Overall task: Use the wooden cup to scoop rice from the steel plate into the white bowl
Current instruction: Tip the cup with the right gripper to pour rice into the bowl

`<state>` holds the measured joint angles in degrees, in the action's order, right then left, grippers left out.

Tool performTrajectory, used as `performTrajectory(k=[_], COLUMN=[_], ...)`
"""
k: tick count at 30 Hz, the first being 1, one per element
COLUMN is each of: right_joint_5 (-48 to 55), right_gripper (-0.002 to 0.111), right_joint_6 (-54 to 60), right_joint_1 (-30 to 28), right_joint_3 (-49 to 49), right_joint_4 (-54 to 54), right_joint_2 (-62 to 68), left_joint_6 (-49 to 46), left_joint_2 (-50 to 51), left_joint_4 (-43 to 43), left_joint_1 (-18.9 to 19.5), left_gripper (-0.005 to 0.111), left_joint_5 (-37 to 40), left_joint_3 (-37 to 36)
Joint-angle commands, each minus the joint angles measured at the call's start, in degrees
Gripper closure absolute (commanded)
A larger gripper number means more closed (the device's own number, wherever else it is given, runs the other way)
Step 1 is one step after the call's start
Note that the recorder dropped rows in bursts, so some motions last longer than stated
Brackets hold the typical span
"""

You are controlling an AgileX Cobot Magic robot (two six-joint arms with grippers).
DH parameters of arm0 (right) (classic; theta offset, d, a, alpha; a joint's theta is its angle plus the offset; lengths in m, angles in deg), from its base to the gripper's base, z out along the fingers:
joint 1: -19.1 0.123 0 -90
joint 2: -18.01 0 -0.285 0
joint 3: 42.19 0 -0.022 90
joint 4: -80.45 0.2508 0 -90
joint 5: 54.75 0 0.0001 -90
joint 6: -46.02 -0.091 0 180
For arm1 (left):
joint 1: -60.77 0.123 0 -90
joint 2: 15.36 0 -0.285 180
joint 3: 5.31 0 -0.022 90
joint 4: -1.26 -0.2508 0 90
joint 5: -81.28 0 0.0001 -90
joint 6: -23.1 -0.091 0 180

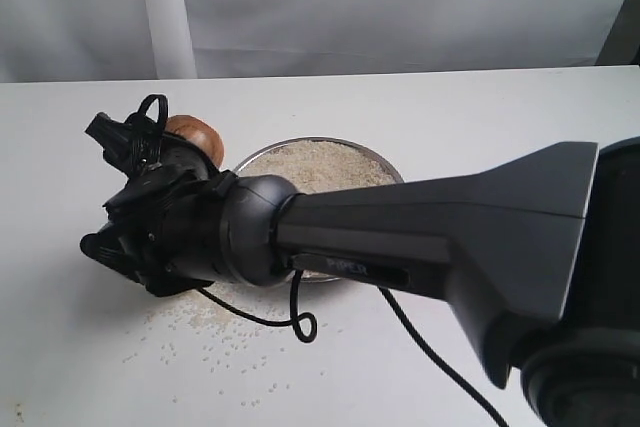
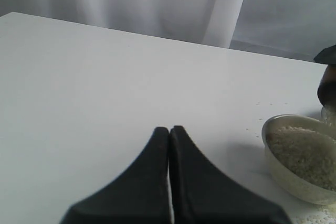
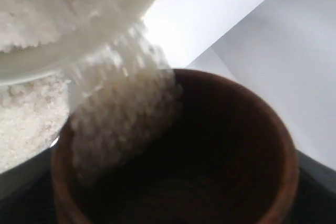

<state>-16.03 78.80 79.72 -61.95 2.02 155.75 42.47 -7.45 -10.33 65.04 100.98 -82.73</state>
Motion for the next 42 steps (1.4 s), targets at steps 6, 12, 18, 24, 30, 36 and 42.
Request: performTrajectory(k=[6,12,18,24,30,36,42], right_joint_5=[2.81,2.91,3.53,3.97,3.97,4.02,4.13], right_gripper=[0.108,0.108,0.108,0.108,0.108,0.108,0.108], right_joint_6=[-0.26,-0.26,-0.26,-0.26,-0.26,-0.26,-0.26], right_joint_1=[1.20,1.48,1.48,1.48,1.48,1.48,1.48], right_joint_3=[-0.52,-0.52,-0.52,-0.52,-0.52,-0.52,-0.52], right_joint_4=[-6.07,-10.01,-11.27,-11.27,-11.27,-11.17,-11.17], right_joint_2=[-0.38,-0.38,-0.38,-0.38,-0.38,-0.38,-0.38], left_joint_6=[0.08,0.08,0.08,0.08,0.08,0.08,0.08], left_joint_2=[-0.13,-0.13,-0.13,-0.13,-0.13,-0.13,-0.13], left_joint_4=[0.33,0.33,0.33,0.33,0.33,0.33,0.33], left_joint_1=[-0.27,-0.27,-0.27,-0.27,-0.27,-0.27,-0.27], left_gripper=[0.107,0.107,0.107,0.107,0.107,0.107,0.107], left_joint_5=[-0.36,-0.36,-0.36,-0.36,-0.36,-0.36,-0.36], left_joint_3=[0.20,0.20,0.20,0.20,0.20,0.20,0.20])
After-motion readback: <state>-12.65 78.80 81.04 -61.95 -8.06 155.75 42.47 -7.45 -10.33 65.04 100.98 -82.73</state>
